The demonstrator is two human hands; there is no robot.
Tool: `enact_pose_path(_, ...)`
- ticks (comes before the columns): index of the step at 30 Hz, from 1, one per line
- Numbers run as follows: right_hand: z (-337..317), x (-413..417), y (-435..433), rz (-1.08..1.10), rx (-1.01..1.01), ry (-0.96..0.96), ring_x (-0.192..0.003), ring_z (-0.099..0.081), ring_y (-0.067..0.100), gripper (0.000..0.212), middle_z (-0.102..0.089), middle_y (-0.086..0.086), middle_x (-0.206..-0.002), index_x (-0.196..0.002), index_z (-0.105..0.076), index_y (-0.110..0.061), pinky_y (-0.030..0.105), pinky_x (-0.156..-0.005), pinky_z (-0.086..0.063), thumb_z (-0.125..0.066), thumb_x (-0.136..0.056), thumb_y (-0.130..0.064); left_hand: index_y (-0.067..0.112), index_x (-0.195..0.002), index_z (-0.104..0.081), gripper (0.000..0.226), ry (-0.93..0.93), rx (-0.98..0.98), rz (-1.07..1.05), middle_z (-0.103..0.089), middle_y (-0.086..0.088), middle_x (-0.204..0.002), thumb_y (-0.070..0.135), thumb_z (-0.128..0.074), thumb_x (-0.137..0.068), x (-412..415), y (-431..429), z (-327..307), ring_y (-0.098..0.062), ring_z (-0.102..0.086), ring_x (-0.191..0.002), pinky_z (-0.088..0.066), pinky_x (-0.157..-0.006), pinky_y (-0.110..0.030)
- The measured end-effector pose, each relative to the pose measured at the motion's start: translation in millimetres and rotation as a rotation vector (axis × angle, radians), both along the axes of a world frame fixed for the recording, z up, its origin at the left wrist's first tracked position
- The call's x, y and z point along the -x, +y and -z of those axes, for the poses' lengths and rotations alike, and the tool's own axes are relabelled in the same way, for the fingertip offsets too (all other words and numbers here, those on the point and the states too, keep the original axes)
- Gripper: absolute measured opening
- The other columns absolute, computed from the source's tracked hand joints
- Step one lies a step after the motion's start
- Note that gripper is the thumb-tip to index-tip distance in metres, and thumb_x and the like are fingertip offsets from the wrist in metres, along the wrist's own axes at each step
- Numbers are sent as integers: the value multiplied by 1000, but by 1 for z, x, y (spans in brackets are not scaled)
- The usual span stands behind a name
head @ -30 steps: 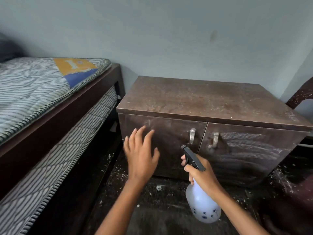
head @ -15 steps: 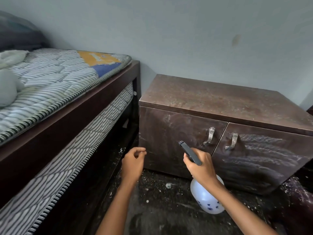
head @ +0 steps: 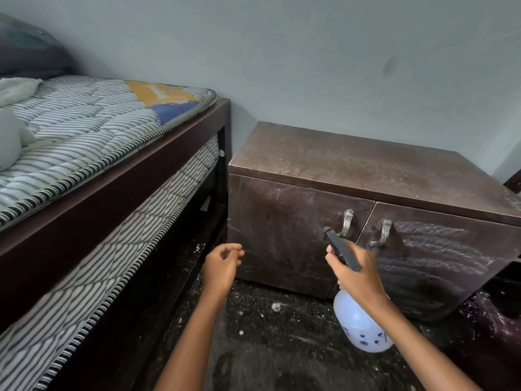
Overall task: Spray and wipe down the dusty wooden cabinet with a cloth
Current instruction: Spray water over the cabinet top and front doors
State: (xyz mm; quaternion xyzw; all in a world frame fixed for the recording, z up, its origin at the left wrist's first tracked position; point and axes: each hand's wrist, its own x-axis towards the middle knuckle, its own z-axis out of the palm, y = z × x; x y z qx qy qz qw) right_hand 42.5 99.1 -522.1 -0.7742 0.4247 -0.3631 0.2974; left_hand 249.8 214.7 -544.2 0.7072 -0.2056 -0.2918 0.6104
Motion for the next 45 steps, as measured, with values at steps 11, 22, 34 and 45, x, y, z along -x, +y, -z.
enact_pose_path(11, 2, 52, 4, 277, -239, -249, -37, -37, 20, 20, -41, 9, -43, -78, -62, 10, 27, -40, -34, -60, -89, -7, 9, -102, -63, 20, 77, 7, 26, -65, -6, -97, 13, -44, -95, 5, -7, 2, -18, -60, -89, -44, -79, -27)
enact_pose_path(22, 53, 41, 21, 146, -198, 7, -40, -39, 20, 20, -54, 15, -49, -67, -59, 1, 31, -47, -34, -64, -84, -9, 6, -105, -63, 23, 65, -55, 40, -64, -7, -99, 12, -44, -95, 7, -10, 11, -18, -59, -92, -42, -62, -16)
enact_pose_path(34, 60, 3, 34, -171, -72, 273, -41, -40, 14, 20, -46, 0, -49, -61, -52, -15, 30, -47, -27, -58, -76, -27, 24, -70, -58, 25, 20, -144, 28, -64, -1, -84, 16, -49, -91, 2, -8, 21, -25, -64, -95, -51, -92, -43)
enact_pose_path(45, 53, 3, 36, -212, -87, 401, -44, -41, 14, 25, -45, -2, -50, -60, -49, -14, 31, -47, -27, -60, -79, -25, 16, -89, -62, 11, -51, -184, 89, -67, -9, -99, 14, -51, -91, -5, -4, 29, -22, -63, -98, -51, -92, -40)
